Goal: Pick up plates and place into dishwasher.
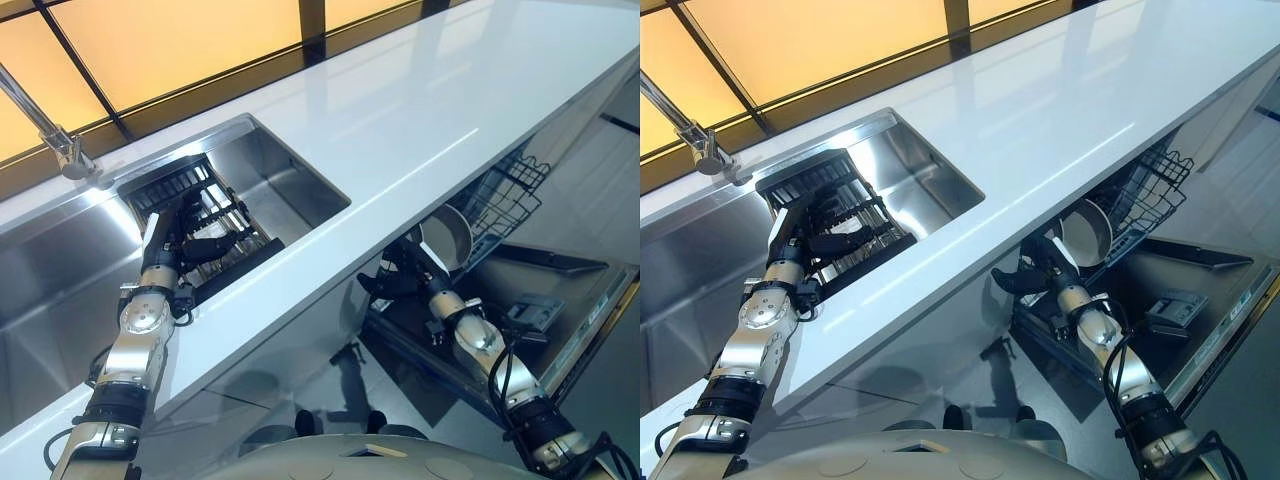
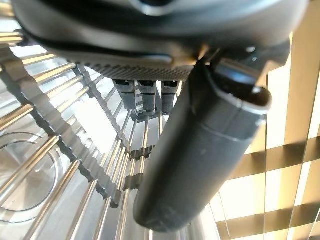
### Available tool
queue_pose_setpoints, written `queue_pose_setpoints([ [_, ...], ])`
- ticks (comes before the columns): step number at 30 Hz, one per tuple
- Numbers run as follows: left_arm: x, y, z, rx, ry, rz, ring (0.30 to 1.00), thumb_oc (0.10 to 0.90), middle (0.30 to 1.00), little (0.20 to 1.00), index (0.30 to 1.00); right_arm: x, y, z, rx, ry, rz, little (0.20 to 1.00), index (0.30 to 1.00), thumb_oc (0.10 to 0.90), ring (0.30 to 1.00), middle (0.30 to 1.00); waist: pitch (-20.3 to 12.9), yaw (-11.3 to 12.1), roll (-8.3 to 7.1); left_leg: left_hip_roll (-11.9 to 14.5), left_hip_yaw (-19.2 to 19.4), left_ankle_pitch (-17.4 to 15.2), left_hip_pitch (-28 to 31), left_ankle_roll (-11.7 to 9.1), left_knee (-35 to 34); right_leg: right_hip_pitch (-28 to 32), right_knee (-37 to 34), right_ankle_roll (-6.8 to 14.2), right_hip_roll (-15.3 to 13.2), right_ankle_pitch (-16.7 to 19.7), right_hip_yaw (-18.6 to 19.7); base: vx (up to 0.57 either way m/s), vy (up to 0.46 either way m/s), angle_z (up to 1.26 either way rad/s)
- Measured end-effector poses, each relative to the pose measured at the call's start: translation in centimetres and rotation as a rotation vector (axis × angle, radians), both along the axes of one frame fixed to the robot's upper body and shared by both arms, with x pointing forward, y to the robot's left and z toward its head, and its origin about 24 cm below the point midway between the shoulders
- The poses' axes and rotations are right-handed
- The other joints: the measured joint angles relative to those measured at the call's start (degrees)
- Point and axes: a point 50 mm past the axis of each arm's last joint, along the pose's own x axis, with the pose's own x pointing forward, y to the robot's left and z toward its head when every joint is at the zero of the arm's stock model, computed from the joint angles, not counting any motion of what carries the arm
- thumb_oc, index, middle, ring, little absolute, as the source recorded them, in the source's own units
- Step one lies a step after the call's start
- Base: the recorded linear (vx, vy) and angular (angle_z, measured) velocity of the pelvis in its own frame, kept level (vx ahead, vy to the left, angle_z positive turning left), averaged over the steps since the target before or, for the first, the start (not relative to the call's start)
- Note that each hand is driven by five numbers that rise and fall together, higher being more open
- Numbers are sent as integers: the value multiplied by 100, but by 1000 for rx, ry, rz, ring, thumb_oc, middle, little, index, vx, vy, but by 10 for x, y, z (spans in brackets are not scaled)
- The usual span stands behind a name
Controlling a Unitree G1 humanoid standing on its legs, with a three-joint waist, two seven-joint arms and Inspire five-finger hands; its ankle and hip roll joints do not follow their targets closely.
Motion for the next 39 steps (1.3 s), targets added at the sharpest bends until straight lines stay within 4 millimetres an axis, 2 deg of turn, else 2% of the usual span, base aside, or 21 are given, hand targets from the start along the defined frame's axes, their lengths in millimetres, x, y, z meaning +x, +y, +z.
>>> queue_pose_setpoints([
  [6,-3,0,-2,0,5,3,900,800,900,900,900,-3,3,-3,15,-31,-126,900,900,800,900,900,-9,-18,-10,-4,37,0,17,0,-1,-13,0,0,-9,0,18,0,0,0],
  [9,-4,0,-2,-1,2,7,900,800,900,900,900,-7,-1,7,-55,-134,-218,900,900,800,900,900,-11,-46,-7,-10,73,-1,3,2,0,-46,0,0,-13,1,62,-58,28,-4],
  [12,-10,1,-2,1,-13,20,900,800,900,900,900,-21,-20,10,-149,-254,-410,900,900,800,900,900,-21,-33,26,-13,217,-19,-35,20,-1,-127,1,1,-12,3,207,-21,25,-14],
  [14,-13,3,-3,0,-13,28,900,800,900,900,900,-30,-34,13,-135,-306,-507,900,900,800,900,900,-31,-66,42,-18,234,-34,-31,29,-2,-127,1,2,-17,2,246,-23,8,-10],
  [16,-23,11,-5,-1,-2,57,900,800,900,900,900,-36,-58,34,-86,-448,-688,900,900,800,900,900,-32,-169,43,-11,345,-52,-21,13,-3,-158,1,4,-7,2,372,-34,-2,-20],
  [19,-31,20,-8,-1,10,94,900,800,900,900,900,-42,-79,56,-80,-582,-807,900,900,800,900,900,-33,-321,42,6,364,-77,0,9,-26,-161,0,32,0,-17,388,-33,-3,-13],
  [21,-35,26,-9,8,20,111,900,800,900,900,900,-47,-89,59,-94,-606,-857,900,900,800,900,900,-43,-372,34,22,461,-89,0,-7,-26,-203,1,32,5,-16,470,-7,-1,-20],
  [24,-39,29,-11,9,28,123,900,800,900,900,900,-58,-94,46,-79,-527,-884,900,900,800,900,900,-39,-416,28,22,493,-102,12,-1,-26,-209,1,19,2,-4,507,6,1,-10],
  [27,-40,29,-12,8,33,121,900,800,900,900,900,-65,-91,14,-83,-330,-844,900,900,800,900,900,-38,-458,26,8,497,-100,11,8,-26,-208,0,18,1,-3,506,0,0,0],
  [30,-39,28,-11,7,30,117,900,800,900,900,900,-69,-86,-8,-93,-195,-796,900,900,800,900,900,-35,-450,22,10,494,-100,7,10,-26,-210,0,19,-3,-3,503,0,0,0],
  [34,-35,27,-10,5,24,106,900,800,900,900,900,-72,-83,-26,-109,-97,-764,900,900,800,900,900,-29,-361,12,17,490,-99,10,10,-26,-200,0,18,-7,-3,491,0,0,0],
  [39,-30,23,-7,3,13,85,900,800,900,900,900,-71,-90,-40,-93,-11,-821,900,900,800,900,900,-19,-305,-4,14,436,-98,5,11,-26,-175,0,19,-10,-3,441,8,-12,4],
])
